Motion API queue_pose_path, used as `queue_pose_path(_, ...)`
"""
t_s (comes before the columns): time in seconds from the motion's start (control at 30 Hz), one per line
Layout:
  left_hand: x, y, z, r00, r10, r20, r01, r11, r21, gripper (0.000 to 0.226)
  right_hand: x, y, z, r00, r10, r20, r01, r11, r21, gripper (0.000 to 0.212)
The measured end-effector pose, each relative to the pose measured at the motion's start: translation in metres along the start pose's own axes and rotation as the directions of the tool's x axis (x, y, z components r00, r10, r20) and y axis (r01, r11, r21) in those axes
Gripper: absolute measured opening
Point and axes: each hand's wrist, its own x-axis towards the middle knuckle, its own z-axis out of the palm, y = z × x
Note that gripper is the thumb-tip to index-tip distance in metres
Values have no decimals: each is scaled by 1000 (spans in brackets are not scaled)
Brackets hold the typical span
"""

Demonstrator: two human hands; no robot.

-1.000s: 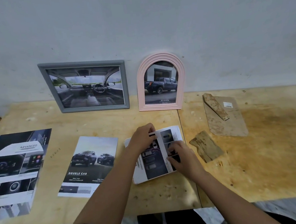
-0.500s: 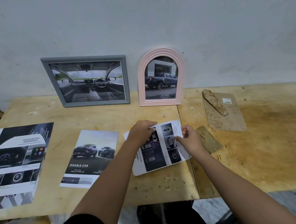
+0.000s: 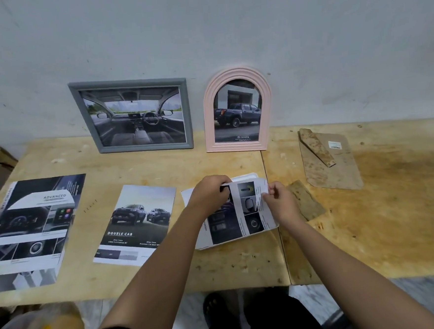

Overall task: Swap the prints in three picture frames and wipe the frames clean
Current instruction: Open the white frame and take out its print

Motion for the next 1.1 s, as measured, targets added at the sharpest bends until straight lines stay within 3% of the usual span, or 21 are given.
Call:
queue_pose_path(0.17, -22, 18, -21, 995, -12, -101, 4, 997, -76, 22, -10, -25, -10, 985, -154, 75, 141, 977, 159, 15)
queue_pose_path(0.27, -35, 31, -36, 966, 24, -258, -7, 998, 66, 19, -13, -52, -19, 973, -199, 114, 162, 948, 272, 12)
queue_pose_path(0.37, -51, 50, -50, 845, 6, -535, 149, 958, 246, 20, -17, -80, -33, 941, -325, 94, 268, 885, 382, 12)
queue_pose_path(0.43, -64, 63, -54, 727, -63, -684, 272, 940, 203, 23, -22, -95, -43, 884, -462, 65, 405, 829, 387, 17)
queue_pose_path(0.5, -76, 75, -56, 680, -181, -710, 289, 957, 33, 27, -29, -105, -50, 775, -632, 32, 589, 740, 325, 14)
queue_pose_path(0.57, -88, 85, -56, 665, -354, -658, 214, 934, -286, 31, -39, -113, -52, 618, -786, 16, 752, 597, 280, 14)
queue_pose_path(0.63, -105, 94, -58, 644, -571, -509, 106, 726, -680, 38, -52, -115, -48, 450, -890, 70, 854, 452, 259, 16)
queue_pose_path(0.7, -128, 96, -58, 694, -668, -270, -6, 369, -929, 48, -65, -110, -37, 270, -952, 143, 932, 296, 211, 17)
queue_pose_path(0.77, -154, 90, -56, 735, -647, -201, -143, 143, -979, 48, -75, -103, -23, 115, -973, 199, 972, 152, 181, 20)
queue_pose_path(0.8, -167, 86, -55, 718, -660, -222, -203, 107, -973, 46, -81, -98, -16, 66, -971, 229, 976, 110, 187, 21)
queue_pose_path(0.87, -192, 73, -54, 672, -692, -265, -248, 127, -960, 46, -93, -89, -3, 3, -948, 318, 970, 80, 229, 15)
queue_pose_path(0.97, -224, 54, -58, 657, -686, -311, -248, 193, -949, 58, -106, -79, 15, 24, -890, 455, 958, 150, 243, 21)
queue_pose_path(1.03, -237, 48, -66, 642, -695, -324, -262, 198, -944, 69, -107, -83, 25, 172, -861, 479, 926, 307, 220, 27)
queue_pose_path(1.1, -244, 40, -74, 641, -687, -341, -263, 221, -939, 70, -108, -95, 38, 369, -810, 457, 838, 502, 212, 32)
